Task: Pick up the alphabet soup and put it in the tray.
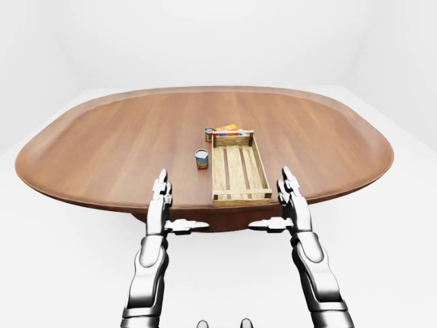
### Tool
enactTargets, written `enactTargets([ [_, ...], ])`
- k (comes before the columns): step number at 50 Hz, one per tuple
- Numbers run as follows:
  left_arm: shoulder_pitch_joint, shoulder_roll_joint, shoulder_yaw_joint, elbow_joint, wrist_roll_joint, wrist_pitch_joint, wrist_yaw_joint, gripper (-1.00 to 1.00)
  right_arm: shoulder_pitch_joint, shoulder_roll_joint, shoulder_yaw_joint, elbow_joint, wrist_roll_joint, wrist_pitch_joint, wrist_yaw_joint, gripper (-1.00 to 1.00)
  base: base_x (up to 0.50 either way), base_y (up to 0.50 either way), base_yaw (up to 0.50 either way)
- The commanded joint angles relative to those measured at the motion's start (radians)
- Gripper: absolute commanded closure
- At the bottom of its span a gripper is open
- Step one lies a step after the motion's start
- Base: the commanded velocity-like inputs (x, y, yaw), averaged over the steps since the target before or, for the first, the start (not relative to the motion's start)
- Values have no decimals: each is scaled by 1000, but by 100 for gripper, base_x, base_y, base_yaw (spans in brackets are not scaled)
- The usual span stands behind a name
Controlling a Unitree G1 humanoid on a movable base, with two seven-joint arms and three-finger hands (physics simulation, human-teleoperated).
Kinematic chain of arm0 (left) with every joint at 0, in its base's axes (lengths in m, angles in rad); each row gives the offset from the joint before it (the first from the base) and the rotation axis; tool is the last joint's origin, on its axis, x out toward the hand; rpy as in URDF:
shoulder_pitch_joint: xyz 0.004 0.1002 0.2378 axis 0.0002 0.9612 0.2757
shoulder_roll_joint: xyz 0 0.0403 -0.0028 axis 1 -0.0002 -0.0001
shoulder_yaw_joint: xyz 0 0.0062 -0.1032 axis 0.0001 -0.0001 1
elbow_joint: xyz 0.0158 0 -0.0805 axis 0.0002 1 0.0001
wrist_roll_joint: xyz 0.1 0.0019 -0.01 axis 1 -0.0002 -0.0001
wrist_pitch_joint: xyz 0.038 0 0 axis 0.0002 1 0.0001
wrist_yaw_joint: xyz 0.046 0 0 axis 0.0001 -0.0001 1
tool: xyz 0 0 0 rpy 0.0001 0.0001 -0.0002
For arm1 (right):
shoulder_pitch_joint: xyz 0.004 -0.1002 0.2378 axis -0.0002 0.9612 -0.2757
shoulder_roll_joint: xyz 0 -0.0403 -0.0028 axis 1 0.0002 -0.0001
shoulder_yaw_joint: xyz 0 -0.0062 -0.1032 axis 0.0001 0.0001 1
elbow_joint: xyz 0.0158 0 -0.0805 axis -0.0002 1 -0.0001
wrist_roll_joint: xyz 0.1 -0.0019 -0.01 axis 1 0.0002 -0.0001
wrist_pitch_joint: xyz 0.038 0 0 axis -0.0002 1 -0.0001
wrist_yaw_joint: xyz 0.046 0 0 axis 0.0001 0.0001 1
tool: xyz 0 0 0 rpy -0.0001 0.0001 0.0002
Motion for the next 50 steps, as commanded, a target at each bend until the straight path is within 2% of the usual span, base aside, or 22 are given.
enactTargets([
  [1,-11,26,51,-9,-42,13,-31,-100,15,-13,-34,-67,41,30,27,-98,0,0,0],
  [3,-8,25,50,-16,-35,4,-28,-100,9,-15,-39,-50,40,22,25,-98,0,0,0],
  [6,7,24,51,-57,-45,16,-39,-100,13,-16,-40,-66,37,34,21,-98,0,0,0],
  [11,36,28,69,-187,-69,82,-55,-100,47,-17,-39,-173,15,86,14,-98,0,0,0],
  [17,58,30,81,-267,-76,82,-89,-100,92,-13,-49,-323,7,86,12,-98,0,0,0],
  [20,53,31,96,-299,-86,82,-90,-100,93,-16,-66,-310,-17,86,7,-98,0,0,0],
  [26,14,51,157,-328,-140,82,-76,-100,125,-10,-79,-434,-14,86,21,-98,0,0,0],
  [32,-6,71,195,-495,-175,82,-57,-100,160,-8,-141,-538,-9,86,37,-98,0,0,0],
  [34,18,59,196,-446,-169,82,-77,-100,176,-4,-161,-587,-9,86,44,-98,0,0,0],
  [37,-17,80,231,-536,-204,82,-51,-100,184,1,-191,-590,-43,86,38,-98,0,0,0],
  [42,-1,77,242,-472,-198,82,-65,-100,213,23,-239,-713,-24,86,68,-98,0,0,0],
  [43,-32,99,259,-532,-221,82,-46,-100,222,30,-252,-759,-14,86,74,-98,0,0,0],
  [45,-29,94,262,-494,-215,82,-51,-100,224,40,-266,-781,-21,86,76,-98,0,0,0],
  [50,-48,118,299,-547,-257,82,-35,-100,226,52,-288,-827,-3,86,93,-98,0,0,0],
])
